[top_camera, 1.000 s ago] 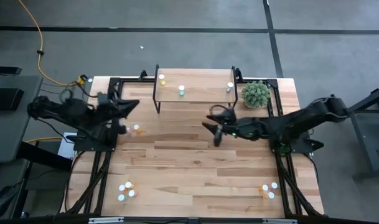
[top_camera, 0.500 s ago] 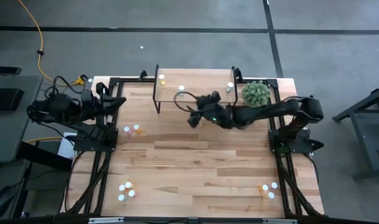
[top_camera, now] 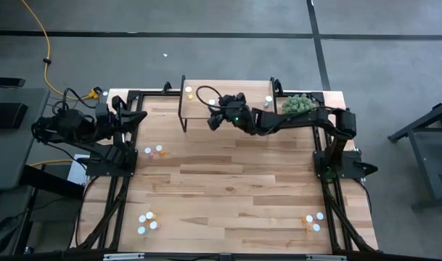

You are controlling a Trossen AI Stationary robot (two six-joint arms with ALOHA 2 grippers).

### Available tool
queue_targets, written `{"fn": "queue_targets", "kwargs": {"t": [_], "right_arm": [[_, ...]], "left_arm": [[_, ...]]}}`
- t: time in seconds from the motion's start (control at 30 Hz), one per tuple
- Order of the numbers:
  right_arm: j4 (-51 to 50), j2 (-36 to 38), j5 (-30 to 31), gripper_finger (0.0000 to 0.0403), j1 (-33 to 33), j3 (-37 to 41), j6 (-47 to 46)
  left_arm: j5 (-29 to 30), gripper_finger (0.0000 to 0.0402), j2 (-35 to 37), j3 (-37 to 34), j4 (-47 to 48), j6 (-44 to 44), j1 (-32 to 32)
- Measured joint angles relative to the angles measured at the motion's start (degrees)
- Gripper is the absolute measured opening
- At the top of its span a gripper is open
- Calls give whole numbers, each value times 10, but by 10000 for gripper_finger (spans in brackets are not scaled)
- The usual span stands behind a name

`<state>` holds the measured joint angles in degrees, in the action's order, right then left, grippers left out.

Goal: Pick and place medicine bottles onto shelf by color
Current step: Put the top blue pill bottle aligned with the other blue pill bottle on the shelf

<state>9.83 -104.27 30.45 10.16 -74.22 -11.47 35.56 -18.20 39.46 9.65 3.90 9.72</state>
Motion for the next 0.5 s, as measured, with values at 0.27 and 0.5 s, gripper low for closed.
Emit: {"fn": "queue_targets", "kwargs": {"t": [0.27, 0.5], "right_arm": [[19, -12, -35, 275, 15, 1, 10], [30, -21, -56, 275, 27, 1, 14]], "left_arm": [[12, 0, 0, 0, 0, 4, 0], [13, 0, 0, 0, 0, 5, 0]]}}
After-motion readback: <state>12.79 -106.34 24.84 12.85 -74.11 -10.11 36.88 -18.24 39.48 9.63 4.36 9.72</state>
